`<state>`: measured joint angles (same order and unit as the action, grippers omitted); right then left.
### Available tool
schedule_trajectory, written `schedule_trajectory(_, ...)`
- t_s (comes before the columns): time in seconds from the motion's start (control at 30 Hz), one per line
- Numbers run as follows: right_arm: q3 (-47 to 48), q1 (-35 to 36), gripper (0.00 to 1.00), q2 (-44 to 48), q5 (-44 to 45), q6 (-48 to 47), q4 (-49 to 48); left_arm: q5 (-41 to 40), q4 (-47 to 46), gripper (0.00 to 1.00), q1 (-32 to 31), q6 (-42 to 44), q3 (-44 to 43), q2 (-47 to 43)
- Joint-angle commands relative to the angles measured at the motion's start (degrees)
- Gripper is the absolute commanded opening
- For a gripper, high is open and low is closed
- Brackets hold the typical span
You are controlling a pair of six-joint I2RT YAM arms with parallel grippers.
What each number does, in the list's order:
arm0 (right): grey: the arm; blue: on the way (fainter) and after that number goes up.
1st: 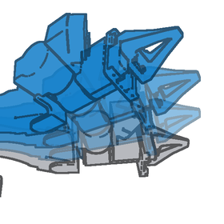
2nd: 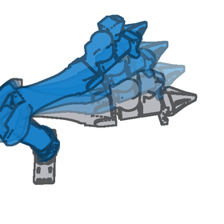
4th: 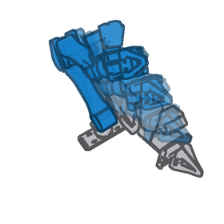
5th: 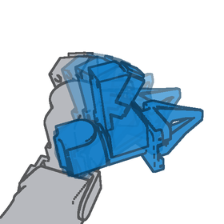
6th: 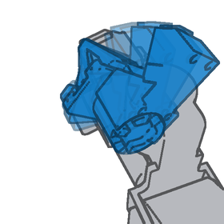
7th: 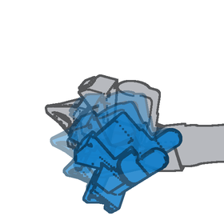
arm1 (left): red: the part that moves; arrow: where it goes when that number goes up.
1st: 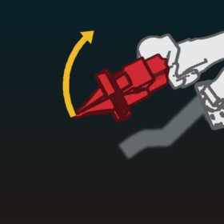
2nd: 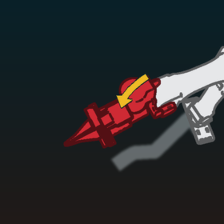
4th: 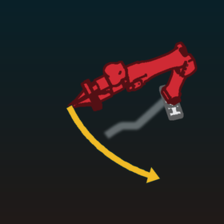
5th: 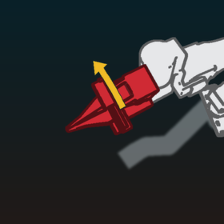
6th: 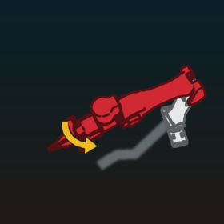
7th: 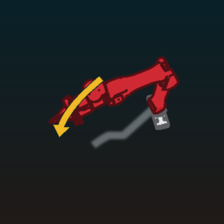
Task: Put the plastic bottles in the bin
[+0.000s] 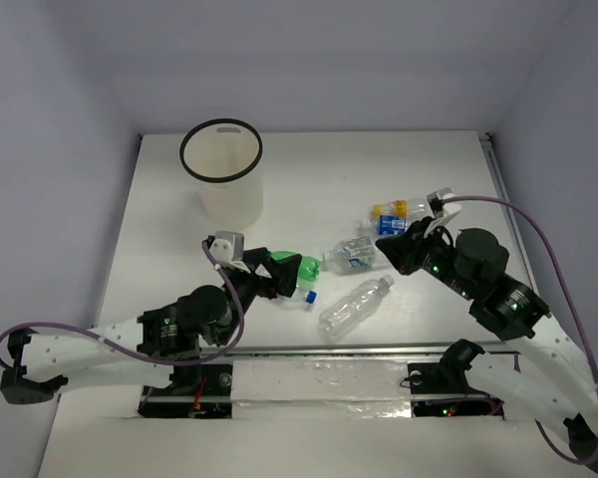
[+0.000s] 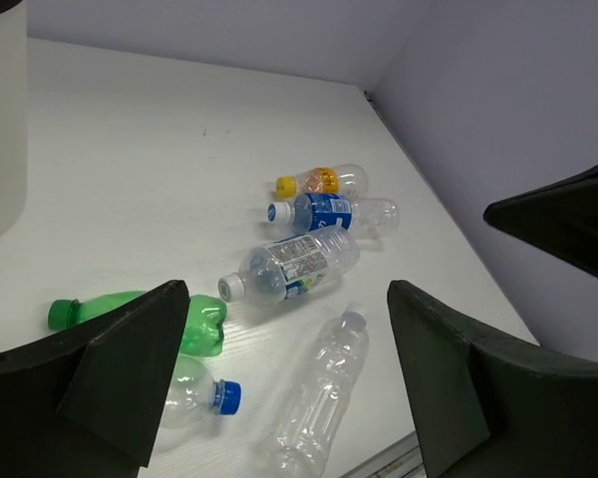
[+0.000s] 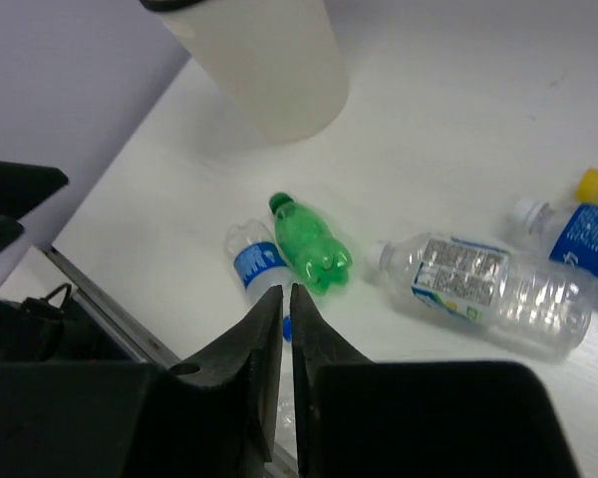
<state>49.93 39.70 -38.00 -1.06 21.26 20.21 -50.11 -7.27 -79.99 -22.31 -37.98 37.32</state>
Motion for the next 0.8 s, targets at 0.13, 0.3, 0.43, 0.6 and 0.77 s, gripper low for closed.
schedule_trajectory(0.13, -0.98, -0.15, 0.08, 3.81, 10.45, 3.96, 3.44, 5.89, -8.11, 0.62, 0.09, 5.17, 0.80, 6.69)
schedule_trajectory(0.3, 0.87, -0.15, 0.05, 5.56, 16.78, 4.06, 1.07, 9.85, -8.81, 0.00, 0.09, 3.94, -4.28, 20.82)
schedule_trajectory(0.43, 1.48, -0.15, 0.07, 6.09, 18.90, 3.27, -0.08, 14.84, -10.75, 0.02, 0.09, 5.25, -7.72, 30.07)
schedule_trajectory(0.6, -0.45, -0.15, 0.33, 6.36, 20.65, 3.44, -2.36, 19.25, -9.87, 0.59, 0.09, 9.73, -15.18, 41.93)
schedule_trajectory(0.77, -1.59, -0.15, 0.62, 7.76, 21.19, 3.44, -2.98, 25.93, -10.31, 0.80, 0.62, 12.02, -19.58, 50.12)
